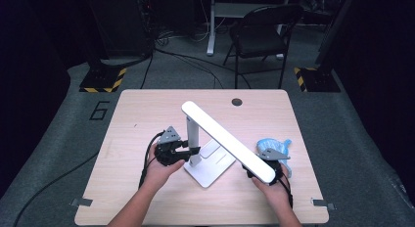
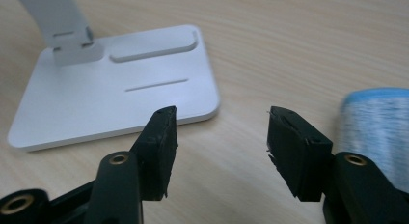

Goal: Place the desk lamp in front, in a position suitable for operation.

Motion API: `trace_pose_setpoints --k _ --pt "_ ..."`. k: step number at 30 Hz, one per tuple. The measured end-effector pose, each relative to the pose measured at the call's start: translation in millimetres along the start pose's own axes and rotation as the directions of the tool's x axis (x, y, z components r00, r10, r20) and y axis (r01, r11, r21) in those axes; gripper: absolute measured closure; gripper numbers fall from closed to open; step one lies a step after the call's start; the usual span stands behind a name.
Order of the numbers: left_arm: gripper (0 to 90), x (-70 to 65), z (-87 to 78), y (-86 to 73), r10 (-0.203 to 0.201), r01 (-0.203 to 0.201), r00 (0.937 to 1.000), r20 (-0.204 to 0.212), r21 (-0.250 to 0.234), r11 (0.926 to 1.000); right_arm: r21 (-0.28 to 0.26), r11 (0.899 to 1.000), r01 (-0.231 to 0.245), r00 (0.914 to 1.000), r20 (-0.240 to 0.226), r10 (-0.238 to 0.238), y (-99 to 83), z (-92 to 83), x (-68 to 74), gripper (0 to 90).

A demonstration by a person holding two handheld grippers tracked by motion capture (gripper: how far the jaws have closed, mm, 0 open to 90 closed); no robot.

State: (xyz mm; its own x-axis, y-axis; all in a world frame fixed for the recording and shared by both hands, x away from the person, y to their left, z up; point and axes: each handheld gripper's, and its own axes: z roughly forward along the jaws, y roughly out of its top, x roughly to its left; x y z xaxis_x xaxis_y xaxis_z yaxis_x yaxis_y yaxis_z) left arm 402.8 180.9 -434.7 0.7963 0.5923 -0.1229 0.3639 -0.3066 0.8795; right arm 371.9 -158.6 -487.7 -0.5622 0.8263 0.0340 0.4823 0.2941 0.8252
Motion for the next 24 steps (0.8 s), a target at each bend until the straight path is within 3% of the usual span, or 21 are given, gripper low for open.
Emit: trace_pose_setpoints --k 1,2,5,7,15,18,19,20,23,24 --pt "56.3 0.0 0.0 0.0 0.0 0.0 1.0 0.0 0.0 1.0 0.0 1.0 0.0 1.0 0.0 0.0 0.0 0.0 0.0 43.6" --pt "55.8 -1.2 -0.1 -0.9 0.007 -0.007 0.9998 0.017 0.007 1.0 0.033 0.999 0.041 0.9979 -0.052 -0.039 -1.4 8.7 8.0 41.7" --pt "53.6 -4.1 -0.2 -3.4 0.019 -0.019 0.9994 0.029 0.007 0.9998 0.069 0.996 0.05 0.9936 -0.105 -0.043 -3.8 16.7 16.3 40.8" --pt "53.2 -4.8 -0.5 -5.3 0.021 -0.021 0.9992 0.035 0.007 0.9998 0.078 0.997 0.028 0.9927 -0.119 -0.018 -5.6 22.2 22.8 40.2" --pt "50.3 -2.2 0.9 -14.1 0.004 -0.005 0.9986 0.052 0.013 0.9999 0.089 0.996 0.031 0.9877 -0.156 -0.017 -10.0 35.0 37.1 40.1" --pt "50.4 -1.2 1.1 -18.0 -0.017 0.017 0.9978 0.065 0.014 0.9998 0.087 0.996 0.038 0.9856 -0.168 -0.023 -10.8 38.7 37.9 40.3" --pt "50.5 -0.2 1.0 -18.9 -0.006 0.005 0.9979 0.065 0.021 0.9998 0.108 0.994 0.035 0.9834 -0.181 -0.015 -10.2 39.0 37.9 40.3" --pt "50.5 -0.2 1.3 -19.9 -0.007 0.006 0.998 0.064 0.024 0.9997 0.091 0.996 0.026 0.983 -0.184 -0.009 -11.1 41.5 38.1 40.2" --pt "50.5 -0.7 1.7 -22.9 -0.019 0.018 0.9977 0.065 0.025 0.9995 0.127 0.991 0.038 0.9801 -0.198 -0.013 -11.2 43.9 37.4 39.9" --pt "50.6 -0.4 1.0 -23.6 -0.022 0.02 0.9972 0.072 0.034 0.9992 0.11 0.994 0.025 0.9804 -0.197 -0.003 -12.0 46.2 38.2 39.6"
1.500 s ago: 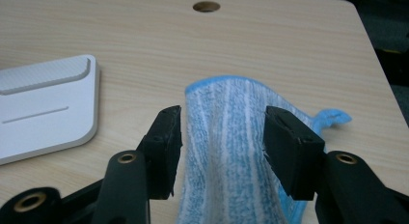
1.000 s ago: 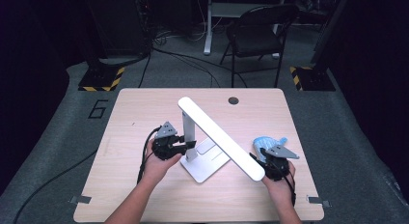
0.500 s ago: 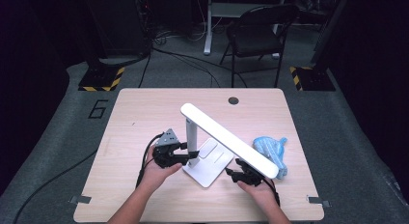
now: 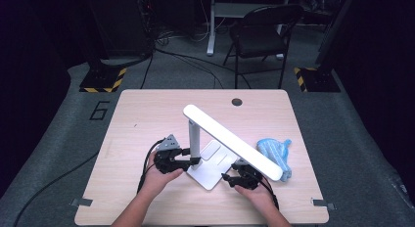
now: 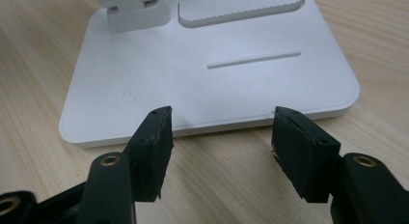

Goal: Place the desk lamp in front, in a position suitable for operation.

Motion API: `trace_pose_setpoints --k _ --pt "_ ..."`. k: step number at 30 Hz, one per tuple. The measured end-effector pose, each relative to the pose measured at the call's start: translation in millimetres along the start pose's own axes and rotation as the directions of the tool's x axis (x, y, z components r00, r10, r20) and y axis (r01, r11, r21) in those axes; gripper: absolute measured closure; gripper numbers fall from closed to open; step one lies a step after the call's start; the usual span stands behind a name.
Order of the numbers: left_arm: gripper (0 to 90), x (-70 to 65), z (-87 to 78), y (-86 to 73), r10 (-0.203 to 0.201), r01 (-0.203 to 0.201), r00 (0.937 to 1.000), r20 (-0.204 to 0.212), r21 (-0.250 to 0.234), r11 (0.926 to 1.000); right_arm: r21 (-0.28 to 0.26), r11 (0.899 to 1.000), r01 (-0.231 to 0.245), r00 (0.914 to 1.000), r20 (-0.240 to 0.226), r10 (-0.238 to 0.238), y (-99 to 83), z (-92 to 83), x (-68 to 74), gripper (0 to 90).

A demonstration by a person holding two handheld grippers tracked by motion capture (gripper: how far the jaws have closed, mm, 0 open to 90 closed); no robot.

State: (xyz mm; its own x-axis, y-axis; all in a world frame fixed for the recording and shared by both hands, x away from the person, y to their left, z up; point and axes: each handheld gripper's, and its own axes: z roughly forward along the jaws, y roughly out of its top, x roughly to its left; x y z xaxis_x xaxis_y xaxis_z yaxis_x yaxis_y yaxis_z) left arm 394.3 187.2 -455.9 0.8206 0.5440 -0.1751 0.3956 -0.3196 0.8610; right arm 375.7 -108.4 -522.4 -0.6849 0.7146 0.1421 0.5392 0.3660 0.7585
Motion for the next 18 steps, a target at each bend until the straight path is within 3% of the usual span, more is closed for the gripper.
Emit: trace_pose_setpoints --k 4,10,14,15,18 --pt "50.9 -1.0 -0.2 -4.4 -0.008 0.008 1.0 -0.002 0.0 1.0 0.015 1.0 0.015 0.9998 -0.016 -0.015 1.0 2.8 -0.5 37.3" --pt "54.3 -0.7 -3.4 -11.0 -0.028 0.028 0.9993 0.025 0.013 0.9995 -0.013 1.0 -0.026 0.9989 -0.039 0.026 3.4 4.8 -7.8 37.1" --pt "56.1 -2.1 0.2 -16.9 -0.012 0.011 0.9995 0.028 0.049 0.9988 -0.04 0.999 -0.036 0.9991 -0.022 0.035 4.9 8.2 -12.2 37.3" --pt "56.3 -2.1 1.6 -19.0 -0.018 0.016 0.9995 0.028 0.057 0.9983 -0.038 0.998 -0.051 0.9984 -0.026 0.05 4.7 8.2 -11.8 37.6" --pt "57.2 0.2 4.4 -24.6 -0.02 0.018 0.9993 0.03 0.07 0.9974 -0.027 0.999 -0.037 0.9991 -0.023 0.037 4.5 6.5 -8.2 37.9"
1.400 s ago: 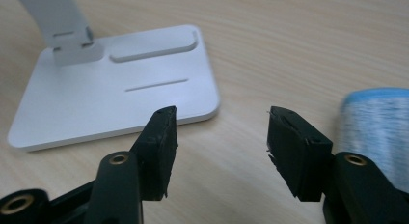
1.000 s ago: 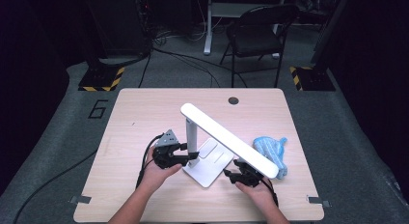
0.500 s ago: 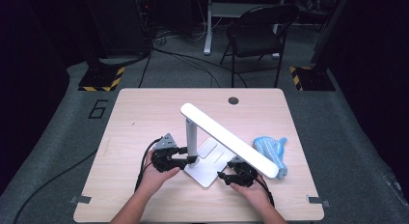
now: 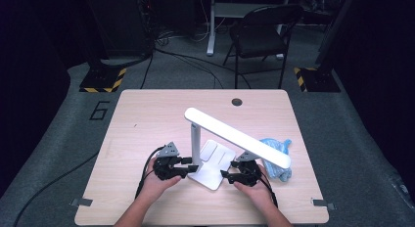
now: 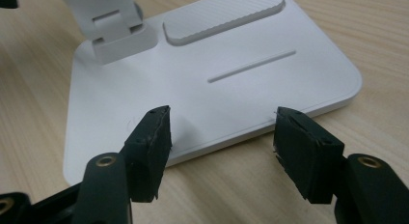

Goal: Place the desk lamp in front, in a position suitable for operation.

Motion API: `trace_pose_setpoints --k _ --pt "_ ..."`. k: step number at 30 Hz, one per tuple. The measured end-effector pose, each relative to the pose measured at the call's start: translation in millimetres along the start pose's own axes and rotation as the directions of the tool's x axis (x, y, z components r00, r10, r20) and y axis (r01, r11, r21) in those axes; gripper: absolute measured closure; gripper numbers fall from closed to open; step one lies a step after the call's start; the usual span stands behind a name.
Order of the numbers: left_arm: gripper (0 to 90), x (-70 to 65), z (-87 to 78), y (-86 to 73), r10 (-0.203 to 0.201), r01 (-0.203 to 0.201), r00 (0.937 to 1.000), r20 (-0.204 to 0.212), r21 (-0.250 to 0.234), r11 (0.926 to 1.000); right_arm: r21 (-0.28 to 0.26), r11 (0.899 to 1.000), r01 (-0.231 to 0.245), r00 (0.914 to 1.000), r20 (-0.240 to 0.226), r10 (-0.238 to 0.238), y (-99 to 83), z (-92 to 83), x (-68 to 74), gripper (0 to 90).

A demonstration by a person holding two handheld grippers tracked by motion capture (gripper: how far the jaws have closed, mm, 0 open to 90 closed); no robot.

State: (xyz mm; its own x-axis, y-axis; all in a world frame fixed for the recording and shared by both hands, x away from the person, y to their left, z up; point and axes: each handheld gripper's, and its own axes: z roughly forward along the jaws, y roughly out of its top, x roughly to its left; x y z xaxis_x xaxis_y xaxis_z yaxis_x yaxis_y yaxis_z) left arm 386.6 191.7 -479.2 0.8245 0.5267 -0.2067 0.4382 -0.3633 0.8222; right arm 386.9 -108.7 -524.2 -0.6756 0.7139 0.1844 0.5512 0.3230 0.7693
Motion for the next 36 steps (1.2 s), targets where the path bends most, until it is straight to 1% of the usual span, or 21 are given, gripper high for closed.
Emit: trace_pose_setpoints --k 5,8,9,10,11,14,16,17,18,19,20,21,23,25,26,27,28,30,32,34,36 --pt "57.4 0.4 2.6 -5.5 -0.012 0.012 0.9998 0.013 -0.001 0.9999 0.046 0.997 0.069 0.9975 0.008 -0.07 -2.4 -6.9 18.4 37.2" --pt "57.5 -1.6 4.9 -8.0 -0.019 0.019 0.9994 0.029 -0.003 0.9998 0.057 0.995 0.086 0.9959 -0.033 -0.084 -5.4 -7.4 25.4 36.3" --pt "57.4 -2.3 5.6 -8.4 -0.013 0.013 0.9994 0.031 0.003 0.9999 0.057 0.995 0.084 0.996 -0.036 -0.082 -6.5 -7.4 27.8 35.5" --pt "57.4 -3.5 6.4 -8.6 -0.016 0.016 0.9991 0.038 0.005 0.9999 0.063 0.995 0.08 0.9965 -0.03 -0.078 -7.7 -8.5 31.1 35.0" --pt "57.4 -3.1 6.6 -8.3 -0.004 0.004 0.999 0.045 0.008 1.0 0.066 0.995 0.074 0.9971 -0.024 -0.073 -8.9 -9.9 34.4 35.0" --pt "57.2 -7.3 10.4 -8.4 -0.024 0.025 0.9982 0.055 -0.009 0.9997 0.062 0.994 0.095 0.9955 0.001 -0.095 -11.6 -13.0 41.2 34.6" --pt "55.1 -7.8 11.5 -7.0 -0.014 0.014 0.9975 0.069 -0.003 0.9999 0.064 0.994 0.088 0.9953 0.036 -0.09 -13.9 -17.0 47.2 34.4" --pt "54.1 -7.8 11.5 -7.0 -0.014 0.014 0.9975 0.069 -0.003 0.9999 0.059 0.992 0.109 0.9929 0.042 -0.112 -14.3 -17.6 46.9 34.3" --pt "54.1 -9.2 12.7 -6.1 -0.02 0.021 0.9977 0.065 -0.009 0.9997 0.059 0.992 0.109 0.9929 0.042 -0.112 -14.3 -17.6 46.9 34.3" --pt "53.2 -8.5 13.3 0.1 -0.002 0.003 0.9974 0.071 -0.004 1.0 0.062 0.993 0.097 0.9938 0.05 -0.1 -15.4 -19.2 48.6 34.1" --pt "50.7 -8.6 13.6 3.9 0.006 -0.005 0.9978 0.066 -0.014 0.9999 0.056 0.994 0.097 0.993 0.062 -0.101 -17.5 -21.3 49.2 34.1" --pt "49.5 -8.5 13.4 8.4 0.015 -0.013 0.9978 0.064 -0.024 0.9996 0.057 0.995 0.079 0.9941 0.07 -0.083 -18.7 -22.2 50.4 33.9" --pt "45.9 -8.7 14.1 17.7 0.03 -0.028 0.9967 0.075 -0.029 0.9992 0.053 0.994 0.09 0.9928 0.074 -0.094 -19.2 -22.5 50.4 33.9" --pt "43.0 -7.0 15.8 26.1 0.077 -0.076 0.9944 0.072 -0.021 0.9969 0.053 0.994 0.093 0.9924 0.075 -0.097 -19.4 -22.3 51.3 33.9" --pt "42.9 -6.3 17.1 29.7 0.082 -0.08 0.9935 0.08 -0.024 0.9965 0.052 0.994 0.093 0.9927 0.073 -0.096 -19.5 -22.1 51.7 33.9" --pt "42.8 -6.3 18.7 32.7 0.083 -0.081 0.9938 0.073 -0.032 0.9962 0.058 0.995 0.086 0.9934 0.071 -0.09 -20.0 -22.3 53.0 33.9" --pt "42.7 -6.0 19.2 35.6 0.098 -0.095 0.9927 0.071 -0.038 0.9947 0.059 0.993 0.1 0.9922 0.069 -0.104 -20.0 -21.5 52.9 33.9" --pt "42.3 -6.3 20.1 38.1 0.097 -0.094 0.9925 0.074 -0.046 0.9945 0.058 0.993 0.1 0.992 0.07 -0.104 -20.4 -20.6 53.8 33.9" --pt "42.3 -6.1 21.0 44.1 0.116 -0.111 0.9878 0.104 -0.059 0.9921 0.076 0.989 0.126 0.9891 0.067 -0.131 -21.3 -16.6 54.7 32.4" --pt "41.9 -7.2 21.6 45.6 0.119 -0.114 0.9875 0.103 -0.052 0.9921 0.082 0.988 0.131 0.9873 0.08 -0.138 -21.7 -15.4 56.4 32.7" --pt "41.9 -7.0 20.5 45.6 0.122 -0.117 0.9867 0.107 -0.049 0.9919 0.079 0.989 0.128 0.988 0.076 -0.134 -21.2 -15.5 55.2 32.4"
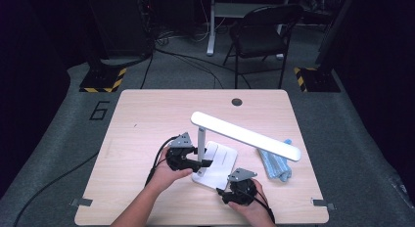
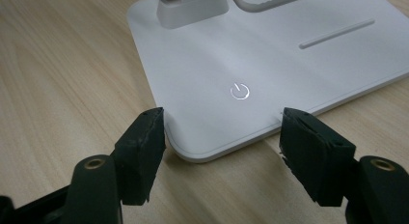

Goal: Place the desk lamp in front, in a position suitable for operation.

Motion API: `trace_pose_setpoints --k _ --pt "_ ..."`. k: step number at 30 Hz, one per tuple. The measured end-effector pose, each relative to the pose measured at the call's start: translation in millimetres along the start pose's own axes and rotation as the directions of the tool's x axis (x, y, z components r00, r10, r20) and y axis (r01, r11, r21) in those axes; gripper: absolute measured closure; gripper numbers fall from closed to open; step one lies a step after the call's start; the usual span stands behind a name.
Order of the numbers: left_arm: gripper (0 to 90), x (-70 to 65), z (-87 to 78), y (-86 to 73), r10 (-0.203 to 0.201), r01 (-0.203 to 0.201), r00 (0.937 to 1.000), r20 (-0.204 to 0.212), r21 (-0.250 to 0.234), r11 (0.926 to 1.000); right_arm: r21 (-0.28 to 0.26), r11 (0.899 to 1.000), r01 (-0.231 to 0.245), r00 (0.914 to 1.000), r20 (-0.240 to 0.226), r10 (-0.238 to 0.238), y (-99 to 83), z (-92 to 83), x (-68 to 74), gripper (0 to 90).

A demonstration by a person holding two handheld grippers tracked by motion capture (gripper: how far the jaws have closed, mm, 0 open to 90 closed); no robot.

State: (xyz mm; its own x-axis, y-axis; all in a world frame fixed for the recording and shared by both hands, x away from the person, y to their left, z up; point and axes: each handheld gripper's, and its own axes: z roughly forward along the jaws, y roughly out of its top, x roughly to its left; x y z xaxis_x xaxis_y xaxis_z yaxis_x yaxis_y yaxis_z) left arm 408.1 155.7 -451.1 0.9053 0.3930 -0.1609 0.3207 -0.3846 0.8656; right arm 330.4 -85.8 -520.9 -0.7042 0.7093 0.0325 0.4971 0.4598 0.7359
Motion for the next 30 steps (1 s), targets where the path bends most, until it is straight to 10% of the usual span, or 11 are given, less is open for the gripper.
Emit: trace_pose_setpoints --k 30 --pt "46.5 -9.7 -14.9 -17.2 -0.046 0.047 0.9988 0.017 -0.052 0.9976 -0.009 0.999 -0.043 0.9991 -0.001 0.043 1.0 1.0 -22.0 36.4"
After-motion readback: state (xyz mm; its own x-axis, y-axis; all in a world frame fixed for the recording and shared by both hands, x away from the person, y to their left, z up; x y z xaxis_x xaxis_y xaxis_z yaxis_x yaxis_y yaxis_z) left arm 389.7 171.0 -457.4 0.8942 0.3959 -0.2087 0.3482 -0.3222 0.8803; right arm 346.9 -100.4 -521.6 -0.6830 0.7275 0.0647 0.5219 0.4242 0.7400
